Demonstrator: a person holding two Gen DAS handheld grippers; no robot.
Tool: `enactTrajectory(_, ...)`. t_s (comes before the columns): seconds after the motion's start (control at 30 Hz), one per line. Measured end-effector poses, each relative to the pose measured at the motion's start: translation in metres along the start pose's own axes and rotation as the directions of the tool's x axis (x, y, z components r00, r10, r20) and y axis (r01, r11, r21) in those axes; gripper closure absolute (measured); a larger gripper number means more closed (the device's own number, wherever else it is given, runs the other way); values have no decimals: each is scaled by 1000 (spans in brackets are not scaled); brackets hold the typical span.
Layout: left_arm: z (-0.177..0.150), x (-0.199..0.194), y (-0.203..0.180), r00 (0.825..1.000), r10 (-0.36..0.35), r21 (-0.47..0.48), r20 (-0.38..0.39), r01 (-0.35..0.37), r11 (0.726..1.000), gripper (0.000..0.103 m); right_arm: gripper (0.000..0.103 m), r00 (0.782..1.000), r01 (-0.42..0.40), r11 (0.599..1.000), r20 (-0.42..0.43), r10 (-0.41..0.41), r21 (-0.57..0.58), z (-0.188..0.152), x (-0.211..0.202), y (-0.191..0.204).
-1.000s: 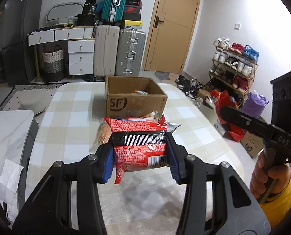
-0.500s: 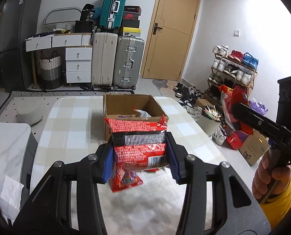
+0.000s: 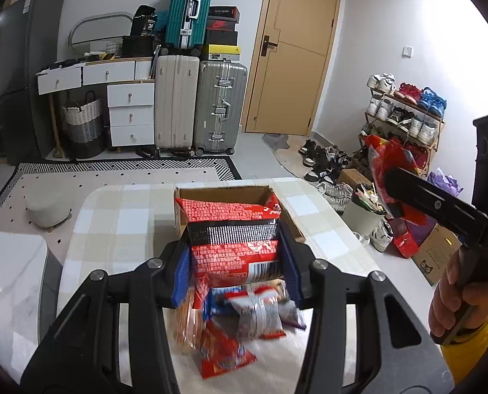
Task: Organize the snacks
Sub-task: 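Lift both held packs and carry them over the cardboard box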
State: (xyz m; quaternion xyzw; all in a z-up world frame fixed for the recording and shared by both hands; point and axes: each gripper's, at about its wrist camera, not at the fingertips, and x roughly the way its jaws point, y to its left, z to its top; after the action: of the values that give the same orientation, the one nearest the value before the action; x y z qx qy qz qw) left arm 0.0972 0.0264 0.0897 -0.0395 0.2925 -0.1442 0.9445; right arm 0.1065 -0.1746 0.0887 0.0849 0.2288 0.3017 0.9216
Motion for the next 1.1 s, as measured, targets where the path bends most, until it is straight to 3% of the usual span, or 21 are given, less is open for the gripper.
enactTrajectory(0.27, 43, 93, 5, 999, 22, 5, -47, -22, 1000, 60, 52, 999, 36, 999, -38, -36, 8, 28, 58, -36)
enactTrajectory(0.53, 71, 189, 25, 991, 36, -17, -127, -39, 999, 60, 52, 993, 65, 997, -103, -59, 47, 34, 114, -73)
enactTrajectory(0.8, 79, 278, 47, 976, 61, -20, -208, -66, 998, 60, 52, 984, 82, 995, -161, -73, 52, 26, 164, -94)
enactTrajectory(1.1, 60, 349, 57, 952, 35, -15, -304, -41, 999, 60, 52, 962, 108, 992, -260, -86, 71, -1, 209, -116)
